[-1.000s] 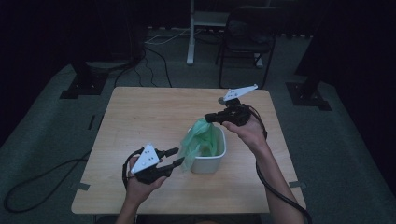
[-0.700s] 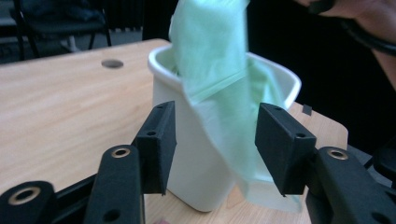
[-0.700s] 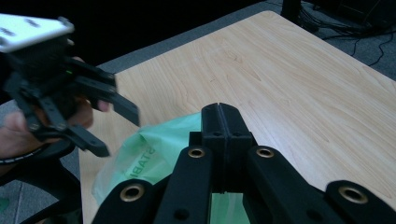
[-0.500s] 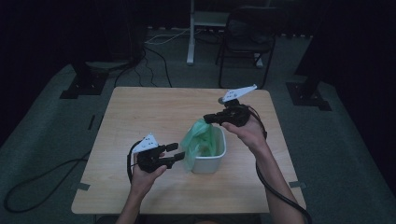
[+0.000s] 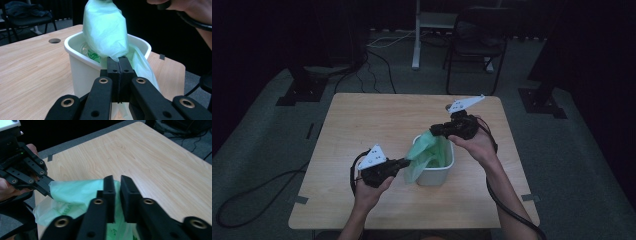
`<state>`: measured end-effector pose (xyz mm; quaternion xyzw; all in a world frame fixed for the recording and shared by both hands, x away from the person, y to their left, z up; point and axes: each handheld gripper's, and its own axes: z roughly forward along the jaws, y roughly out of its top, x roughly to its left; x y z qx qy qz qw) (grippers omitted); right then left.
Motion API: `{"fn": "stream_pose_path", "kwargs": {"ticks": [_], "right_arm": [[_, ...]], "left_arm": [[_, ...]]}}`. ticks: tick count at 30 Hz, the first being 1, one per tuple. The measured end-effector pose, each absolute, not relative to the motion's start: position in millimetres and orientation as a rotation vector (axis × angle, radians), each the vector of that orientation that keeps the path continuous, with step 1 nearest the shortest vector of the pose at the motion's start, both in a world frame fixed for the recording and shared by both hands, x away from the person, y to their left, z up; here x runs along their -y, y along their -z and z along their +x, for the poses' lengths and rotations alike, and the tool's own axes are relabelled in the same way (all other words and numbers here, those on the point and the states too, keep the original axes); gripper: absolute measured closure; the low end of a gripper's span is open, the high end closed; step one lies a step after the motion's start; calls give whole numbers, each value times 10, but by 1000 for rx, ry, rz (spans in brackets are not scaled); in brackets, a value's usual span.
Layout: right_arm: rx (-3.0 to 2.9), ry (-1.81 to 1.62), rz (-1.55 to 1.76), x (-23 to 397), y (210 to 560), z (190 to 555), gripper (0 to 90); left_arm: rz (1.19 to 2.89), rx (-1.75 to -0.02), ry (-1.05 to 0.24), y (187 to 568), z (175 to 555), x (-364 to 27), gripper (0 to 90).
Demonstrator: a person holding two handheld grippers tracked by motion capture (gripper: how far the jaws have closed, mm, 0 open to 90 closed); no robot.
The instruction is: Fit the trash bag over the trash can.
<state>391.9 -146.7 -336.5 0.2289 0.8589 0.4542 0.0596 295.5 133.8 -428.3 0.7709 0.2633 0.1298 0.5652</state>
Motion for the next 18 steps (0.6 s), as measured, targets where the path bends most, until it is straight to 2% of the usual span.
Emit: {"fn": "stream_pose_path", "kwargs": {"ticks": [7, 18], "right_arm": [[-2550, -1381, 651, 1482, 3276, 3745, 669], [-2670, -1410, 551, 1295, 3466, 3508, 670]], "left_arm": [[1818, -642, -311, 4268, 2967, -1320, 900], [1817, -663, -314, 4225, 2986, -1289, 900]]}}
